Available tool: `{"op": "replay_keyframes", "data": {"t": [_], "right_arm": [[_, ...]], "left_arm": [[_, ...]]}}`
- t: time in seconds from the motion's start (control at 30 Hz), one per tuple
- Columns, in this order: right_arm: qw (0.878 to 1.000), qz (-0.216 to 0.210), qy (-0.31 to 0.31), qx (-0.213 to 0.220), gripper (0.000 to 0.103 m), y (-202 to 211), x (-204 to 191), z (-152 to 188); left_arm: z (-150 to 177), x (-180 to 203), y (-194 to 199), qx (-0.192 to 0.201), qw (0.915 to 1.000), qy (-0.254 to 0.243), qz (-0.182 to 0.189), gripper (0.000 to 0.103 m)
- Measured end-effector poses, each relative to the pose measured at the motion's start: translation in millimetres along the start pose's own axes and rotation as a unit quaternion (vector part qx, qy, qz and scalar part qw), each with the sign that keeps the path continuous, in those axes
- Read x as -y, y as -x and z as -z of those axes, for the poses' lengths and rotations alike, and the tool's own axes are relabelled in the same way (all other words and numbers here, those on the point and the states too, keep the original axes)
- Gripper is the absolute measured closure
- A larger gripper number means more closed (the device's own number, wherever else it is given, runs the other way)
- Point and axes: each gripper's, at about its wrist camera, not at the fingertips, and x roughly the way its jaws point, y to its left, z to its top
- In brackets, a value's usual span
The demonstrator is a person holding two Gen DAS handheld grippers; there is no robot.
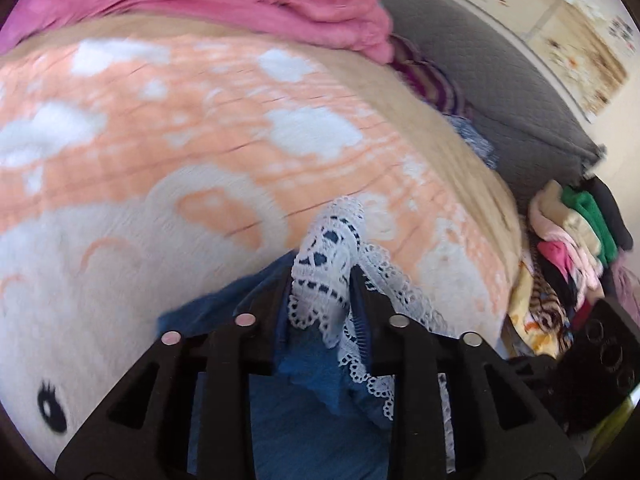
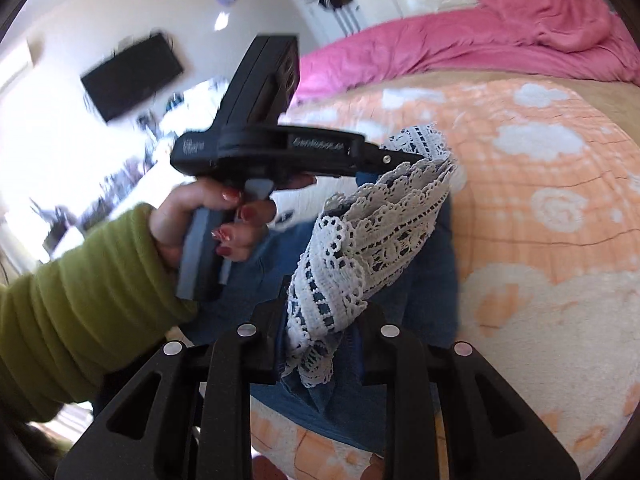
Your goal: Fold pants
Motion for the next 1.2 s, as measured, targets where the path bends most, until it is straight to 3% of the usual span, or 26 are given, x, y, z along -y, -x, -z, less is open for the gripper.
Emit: {"op": "replay_keyframes", "data": {"t": [0.13, 0.33, 0.4, 0.47, 0.57, 0.63, 0.73, 0.83, 0.93, 1.0, 1.03, 1.1, 1.13, 1.2], "right_arm": [[0.998, 0.015, 0.059, -0.022, 0.08, -18.5, -24.5, 3.3], [0.985, 0.022, 0.162, -0.048, 0.076, -42.6, -71.0, 24.2], [0.979, 0.027, 0.188, -0.069, 0.069, -53.7, -79.6, 31.0], [0.976, 0.012, 0.201, -0.085, 0.047, -60.5, -84.6, 35.1], [0.973, -0.005, 0.217, -0.072, 0.04, -51.6, -93.8, 36.9], [0.98, -0.024, 0.19, -0.051, 0.039, -38.6, -85.9, 28.0], [0.993, -0.035, 0.111, -0.005, 0.028, -15.8, -54.6, 9.1], [0.999, 0.017, 0.029, 0.024, 0.028, -0.5, -14.5, -10.4], [0.995, 0.081, -0.058, -0.003, 0.028, -11.4, 37.7, -37.7], [0.991, 0.093, -0.094, -0.02, 0.031, -21.6, 67.4, -50.7], [0.989, 0.098, -0.105, -0.027, 0.037, -27.9, 78.8, -59.2], [0.99, 0.082, -0.106, -0.051, 0.039, -45.1, 90.2, -72.2], [0.99, 0.083, -0.103, -0.058, 0.04, -54.1, 93.3, -77.5], [0.99, 0.075, -0.09, -0.074, 0.04, -65.3, 100.7, -81.6]], "left_arm": [[15.7, -33.8, 28.2, 0.019, 0.9957, 0.09, 0.003, 0.064], [40.7, -52.9, 69.6, 0.045, 0.9882, 0.145, 0.024, 0.042], [50.9, -64.8, 72.4, 0.052, 0.9808, 0.183, 0.044, 0.038], [56.3, -72.7, 69.7, 0.049, 0.9768, 0.203, 0.046, 0.038], [57.7, -81.2, 72.2, 0.051, 0.9716, 0.225, 0.053, 0.037], [60.1, -83.4, 76.1, 0.064, 0.9675, 0.235, 0.069, 0.035], [64.7, -88.5, 78.0, 0.066, 0.9614, 0.249, 0.096, 0.032], [65.6, -89.4, 74.9, 0.063, 0.9616, 0.251, 0.092, 0.031], [60.7, -86.8, 66.2, 0.054, 0.9647, 0.245, 0.079, 0.031], [54.8, -79.0, 59.0, 0.047, 0.9709, 0.225, 0.067, 0.031], [52.6, -74.7, 56.6, 0.044, 0.974, 0.214, 0.062, 0.031], [50.6, -68.1, 50.7, 0.033, 0.979, 0.193, 0.057, 0.033], [49.9, -62.4, 47.5, 0.024, 0.9824, 0.179, 0.049, 0.036], [49.3, -55.9, 44.5, 0.02, 0.9868, 0.158, 0.033, 0.053]]}}
